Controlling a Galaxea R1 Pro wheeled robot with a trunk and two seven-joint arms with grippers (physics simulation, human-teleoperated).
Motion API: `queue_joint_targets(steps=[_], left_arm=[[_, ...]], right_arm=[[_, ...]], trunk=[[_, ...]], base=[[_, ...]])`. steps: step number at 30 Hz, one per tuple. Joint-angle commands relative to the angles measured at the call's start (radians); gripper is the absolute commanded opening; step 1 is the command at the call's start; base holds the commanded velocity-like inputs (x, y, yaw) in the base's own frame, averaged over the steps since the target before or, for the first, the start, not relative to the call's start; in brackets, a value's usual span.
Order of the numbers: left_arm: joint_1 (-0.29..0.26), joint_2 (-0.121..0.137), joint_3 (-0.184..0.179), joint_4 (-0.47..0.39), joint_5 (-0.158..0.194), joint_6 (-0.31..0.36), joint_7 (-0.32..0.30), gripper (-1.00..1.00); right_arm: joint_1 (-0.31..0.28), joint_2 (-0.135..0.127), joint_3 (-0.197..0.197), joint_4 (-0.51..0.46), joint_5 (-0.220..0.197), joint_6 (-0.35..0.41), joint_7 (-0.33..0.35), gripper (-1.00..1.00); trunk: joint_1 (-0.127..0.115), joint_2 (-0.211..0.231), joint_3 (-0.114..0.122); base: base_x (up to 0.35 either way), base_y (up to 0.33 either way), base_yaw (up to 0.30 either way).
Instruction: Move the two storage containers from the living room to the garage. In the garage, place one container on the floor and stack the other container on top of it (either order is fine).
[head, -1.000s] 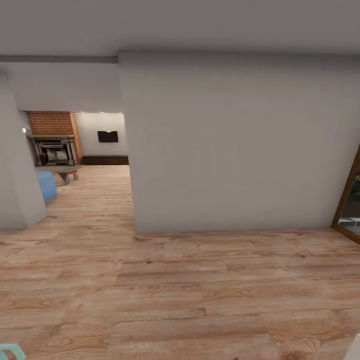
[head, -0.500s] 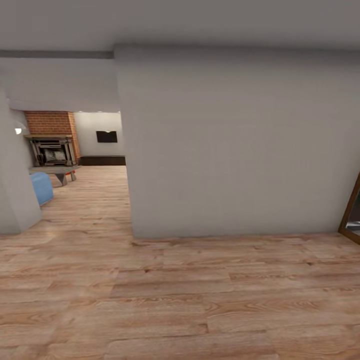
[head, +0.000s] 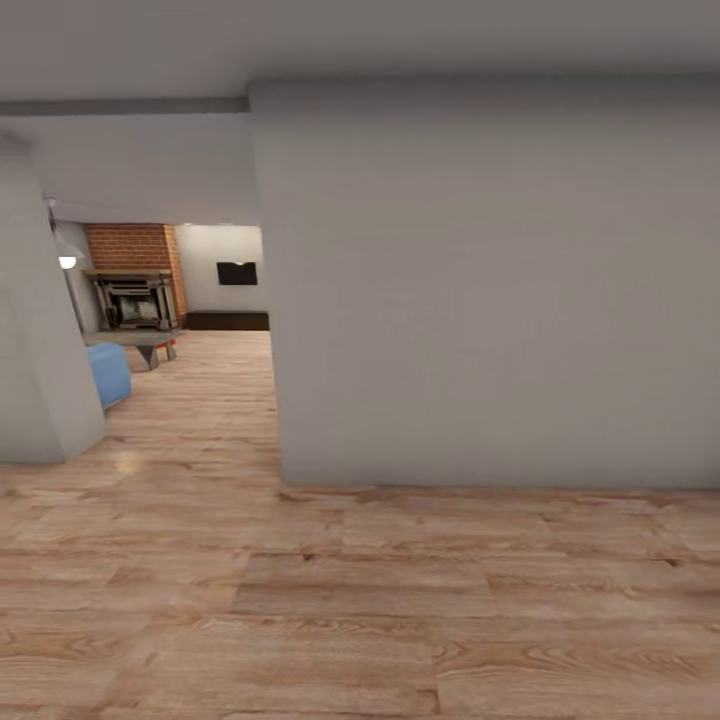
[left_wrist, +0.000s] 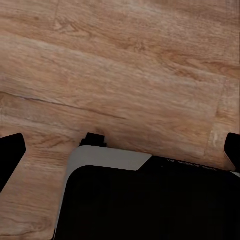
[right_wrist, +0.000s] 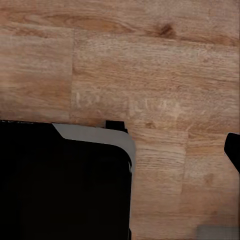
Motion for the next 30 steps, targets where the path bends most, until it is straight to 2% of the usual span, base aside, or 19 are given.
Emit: queue_joint_targets(steps=[1, 30], left_arm=[[-0.001, 0.0, 0.002, 0.001, 0.004, -0.003, 0.002, 1.0], [-0.001, -0.001, 0.002, 0.001, 0.004, -0.003, 0.002, 1.0]], right_arm=[[-0.001, 0.0, 0.009, 0.003, -0.009, -0.006, -0.001, 1.0], [-0.001, 0.0, 0.008, 0.003, -0.009, -0.006, -0.001, 1.0]], trunk=[[0.001, -0.001, -0.002], [0.001, -0.001, -0.002]], base=[[0.323, 0.0, 0.273], [0.322, 0.0, 0.274]])
